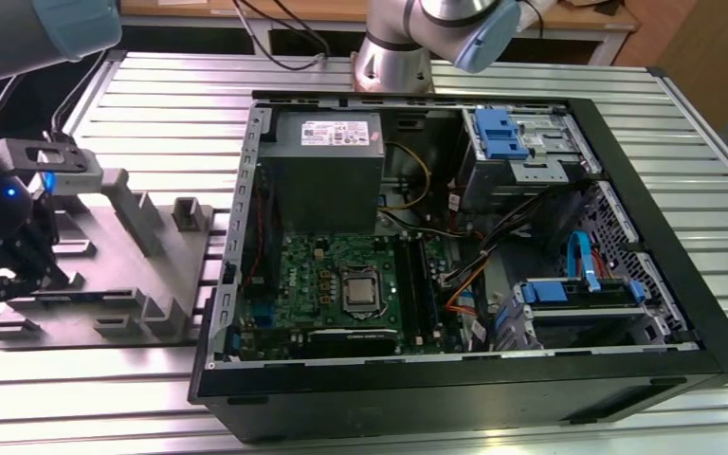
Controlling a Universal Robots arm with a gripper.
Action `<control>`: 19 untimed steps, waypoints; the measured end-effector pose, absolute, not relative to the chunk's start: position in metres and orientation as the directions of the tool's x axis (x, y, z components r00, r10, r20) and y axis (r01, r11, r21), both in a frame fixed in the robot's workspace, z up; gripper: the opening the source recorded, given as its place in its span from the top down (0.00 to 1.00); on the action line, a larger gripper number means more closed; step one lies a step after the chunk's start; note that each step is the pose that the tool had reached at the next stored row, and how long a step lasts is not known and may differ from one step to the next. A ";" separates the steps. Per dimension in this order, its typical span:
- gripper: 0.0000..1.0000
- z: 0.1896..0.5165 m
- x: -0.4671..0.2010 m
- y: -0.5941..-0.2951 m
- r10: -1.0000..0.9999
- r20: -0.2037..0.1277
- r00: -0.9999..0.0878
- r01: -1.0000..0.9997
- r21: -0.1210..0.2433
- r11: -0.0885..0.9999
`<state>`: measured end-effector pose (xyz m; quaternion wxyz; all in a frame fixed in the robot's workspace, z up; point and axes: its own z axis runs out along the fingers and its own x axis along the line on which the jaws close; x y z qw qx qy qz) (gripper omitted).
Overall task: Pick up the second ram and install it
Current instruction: 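Pick up the second ram and move it above second insertion slot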
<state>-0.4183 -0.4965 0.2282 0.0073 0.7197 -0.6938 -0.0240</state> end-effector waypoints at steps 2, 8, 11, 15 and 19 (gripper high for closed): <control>0.90 0.226 -0.418 -0.498 -0.999 -0.025 0.036 -0.998 0.044 -0.037; 0.90 0.223 -0.418 -0.498 -0.999 -0.024 0.036 -0.998 0.044 -0.037; 0.90 0.221 -0.418 -0.498 -0.999 -0.025 0.036 -0.998 0.044 -0.037; 0.90 0.218 -0.418 -0.498 -0.999 -0.024 0.036 -0.998 0.044 -0.037; 0.90 0.218 -0.418 -0.498 -0.999 -0.025 0.036 -0.998 0.044 -0.037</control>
